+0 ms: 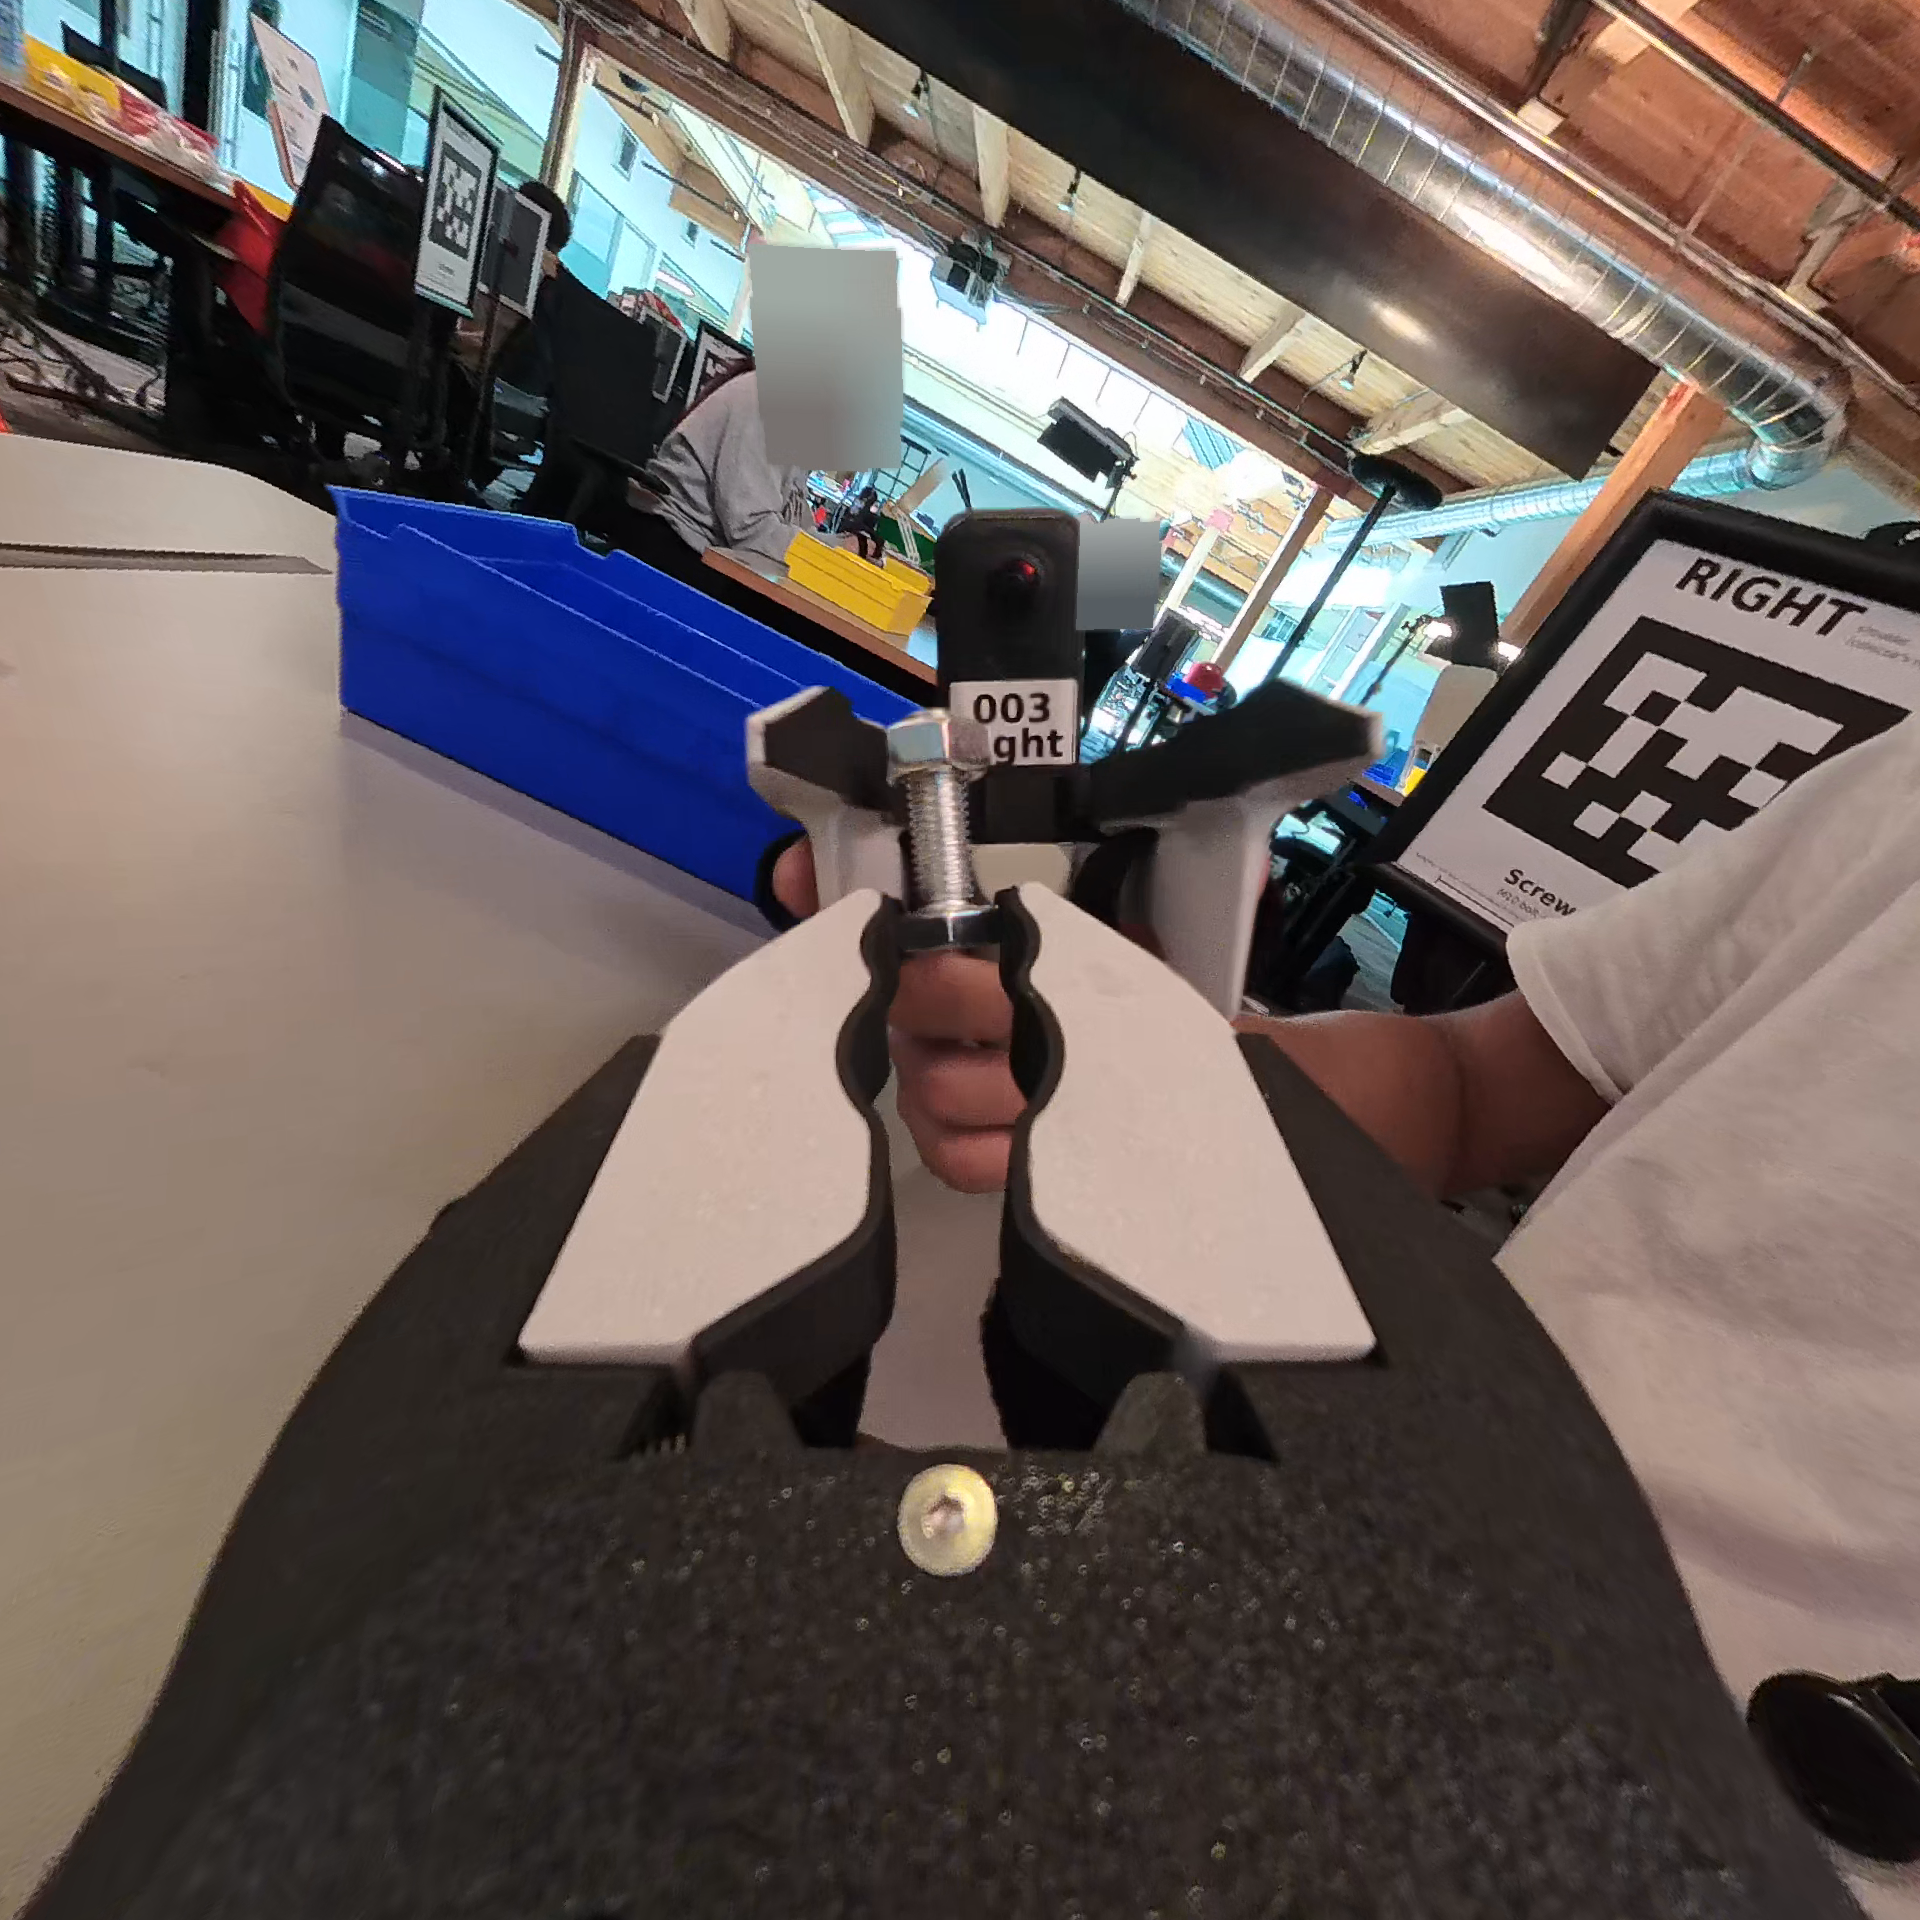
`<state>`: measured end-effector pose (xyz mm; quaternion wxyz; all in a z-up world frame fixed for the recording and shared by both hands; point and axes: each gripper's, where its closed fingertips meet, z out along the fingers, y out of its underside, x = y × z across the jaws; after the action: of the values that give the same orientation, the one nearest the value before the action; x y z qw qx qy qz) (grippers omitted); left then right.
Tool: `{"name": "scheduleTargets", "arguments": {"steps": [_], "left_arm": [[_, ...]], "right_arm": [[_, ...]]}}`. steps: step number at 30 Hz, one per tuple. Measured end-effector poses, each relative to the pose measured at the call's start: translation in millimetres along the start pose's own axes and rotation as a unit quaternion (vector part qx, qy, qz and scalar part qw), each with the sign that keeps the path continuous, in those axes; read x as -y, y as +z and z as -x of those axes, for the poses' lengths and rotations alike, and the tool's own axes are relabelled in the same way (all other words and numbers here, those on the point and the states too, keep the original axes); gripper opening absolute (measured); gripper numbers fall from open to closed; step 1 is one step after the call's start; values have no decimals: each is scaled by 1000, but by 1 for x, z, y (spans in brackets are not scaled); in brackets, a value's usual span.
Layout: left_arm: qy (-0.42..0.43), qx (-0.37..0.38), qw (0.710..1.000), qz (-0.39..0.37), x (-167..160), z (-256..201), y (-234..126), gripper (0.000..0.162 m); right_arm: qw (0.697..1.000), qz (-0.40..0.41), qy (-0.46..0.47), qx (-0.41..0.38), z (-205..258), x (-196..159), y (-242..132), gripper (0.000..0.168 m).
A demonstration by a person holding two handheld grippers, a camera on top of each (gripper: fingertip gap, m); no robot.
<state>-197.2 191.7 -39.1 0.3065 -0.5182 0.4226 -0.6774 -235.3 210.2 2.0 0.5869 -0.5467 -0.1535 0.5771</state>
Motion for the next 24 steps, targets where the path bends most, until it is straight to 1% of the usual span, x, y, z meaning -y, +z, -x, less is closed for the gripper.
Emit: {"name": "scheduleTargets", "arguments": {"steps": [1, 3, 4, 5, 6, 7, 9, 11, 14, 18, 21, 24], "left_arm": [[-1, 1, 1000, -1, 0, 1, 0, 18], [-3, 11, 1000, -9, 5, 6, -6, 18], [-4, 19, 1000, -17, 9, 10, -11, 18], [-6, 29, 999, -29, 14, 15, -17, 18], [-10, 38, 998, -40, 19, 19, -24, 18], [-15, 45, 998, -49, 23, 23, -30, 18], [-17, 52, 997, -55, 25, 27, -36, 18], [-12, 48, 998, -45, 22, 24, -32, 18], [-14, 23, 999, -26, 11, 11, -16, 18], [-17, -4, 1000, -7, 0, -2, 1, 18], [-21, 0, 1000, -14, 2, 1, -1, 18], [-27, 19, 999, -40, 15, 13, -17, 18]], "right_arm": [[1000, 1, -2, 3, 3, -1, 1, 73], [1000, -2, 0, -11, 0, -1, 0, 83], [1000, -5, 2, -12, 0, 1, -4, 83], [1000, -7, 4, -10, 0, 2, -8, 81], [1000, -14, 1, 0, 3, 6, -12, 71], [1000, -22, -1, -1, 4, 10, -17, 69], [999, -25, -8, -19, -2, 14, -23, 70], [999, -22, -4, -34, -10, 13, -24, 74], [999, -9, 14, -38, -17, 5, -18, 83], [1000, -11, 14, -12, -4, 0, -6, 83], [1000, -13, 10, 2, 6, -1, -5, 83], [1000, -18, 4, -5, 5, 3, -12, 84]]}}
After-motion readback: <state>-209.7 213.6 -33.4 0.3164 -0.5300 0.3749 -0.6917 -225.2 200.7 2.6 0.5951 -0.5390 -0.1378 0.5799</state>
